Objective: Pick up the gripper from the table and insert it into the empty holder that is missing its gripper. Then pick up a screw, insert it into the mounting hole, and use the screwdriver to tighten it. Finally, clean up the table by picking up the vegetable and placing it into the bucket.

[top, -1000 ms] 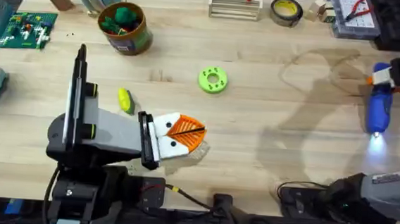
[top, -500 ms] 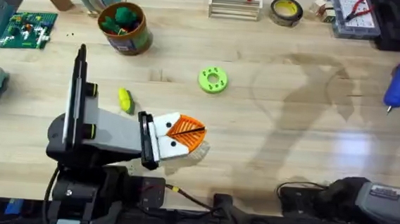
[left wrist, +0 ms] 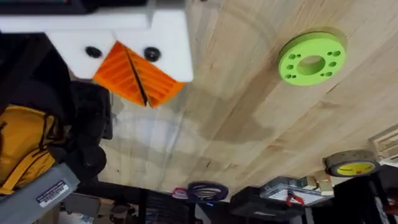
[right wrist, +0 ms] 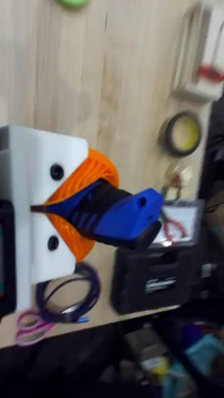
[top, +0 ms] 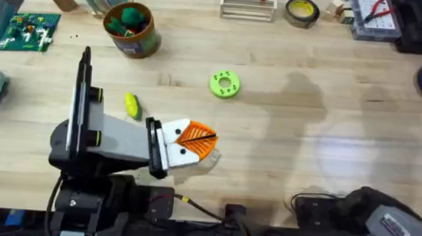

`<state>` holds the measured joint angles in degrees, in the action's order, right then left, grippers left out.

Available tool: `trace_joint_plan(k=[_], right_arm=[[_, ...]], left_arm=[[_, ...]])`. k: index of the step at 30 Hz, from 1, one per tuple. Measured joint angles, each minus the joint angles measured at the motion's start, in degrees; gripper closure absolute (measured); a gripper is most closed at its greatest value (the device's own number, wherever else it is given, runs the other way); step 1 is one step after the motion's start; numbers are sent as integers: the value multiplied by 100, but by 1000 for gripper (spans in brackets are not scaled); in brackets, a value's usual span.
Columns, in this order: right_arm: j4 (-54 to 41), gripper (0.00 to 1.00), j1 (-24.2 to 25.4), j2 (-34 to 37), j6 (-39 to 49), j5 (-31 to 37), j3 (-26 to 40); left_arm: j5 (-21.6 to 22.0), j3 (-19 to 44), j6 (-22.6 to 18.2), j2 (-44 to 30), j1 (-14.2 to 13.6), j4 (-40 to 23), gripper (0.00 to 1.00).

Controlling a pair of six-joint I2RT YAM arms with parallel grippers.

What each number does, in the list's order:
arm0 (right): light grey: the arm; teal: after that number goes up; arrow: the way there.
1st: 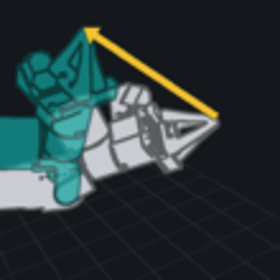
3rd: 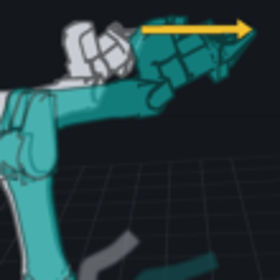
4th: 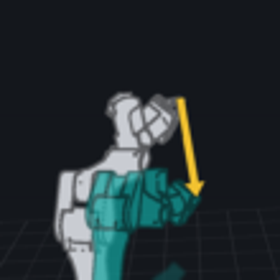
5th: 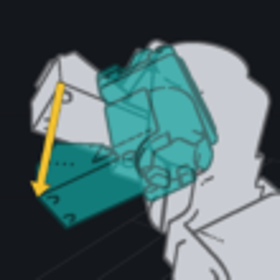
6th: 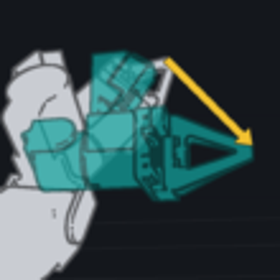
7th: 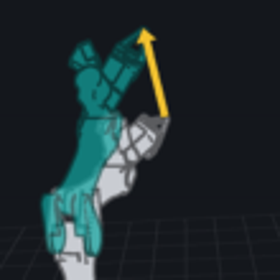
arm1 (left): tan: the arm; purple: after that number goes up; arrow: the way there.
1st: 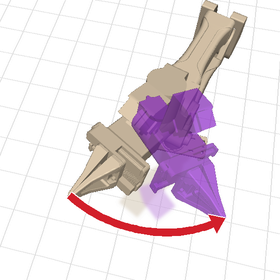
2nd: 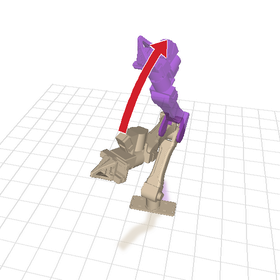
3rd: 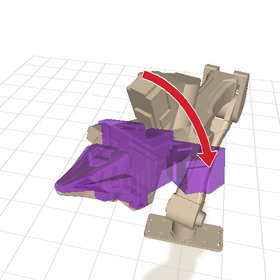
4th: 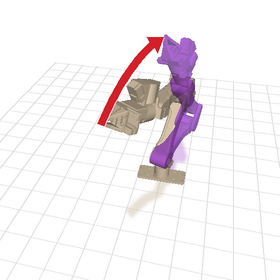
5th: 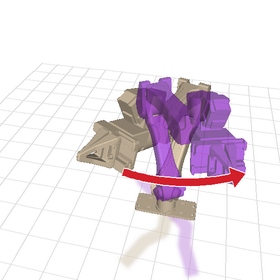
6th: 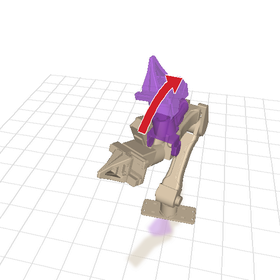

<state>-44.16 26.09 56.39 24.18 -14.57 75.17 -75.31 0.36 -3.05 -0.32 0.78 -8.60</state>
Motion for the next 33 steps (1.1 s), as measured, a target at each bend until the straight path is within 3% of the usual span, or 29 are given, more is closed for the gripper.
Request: trace_joint_plan(k=[5, 9, 14, 22, 33], right_arm=[[290, 989, 0, -734, -56, -881, -611], [1083, 989, -52, -1014, -384, -1724, -1381], [2066, 989, -533, -1109, -986, -2408, -2291], [3533, 990, -2279, -1116, -1528, -2521, -2933], [5613, 990, -4970, -994, -1798, -1833, -3234]], left_arm=[[4, 0, 0, 2, 0, 0, 990], [7, 0, 0, 0, 0, 2, 990], [9, 0, 0, 0, 0, 2, 990], [9, 0, 0, 0, 0, 2, 990], [10, 0, 0, 1, 0, 2, 990]])
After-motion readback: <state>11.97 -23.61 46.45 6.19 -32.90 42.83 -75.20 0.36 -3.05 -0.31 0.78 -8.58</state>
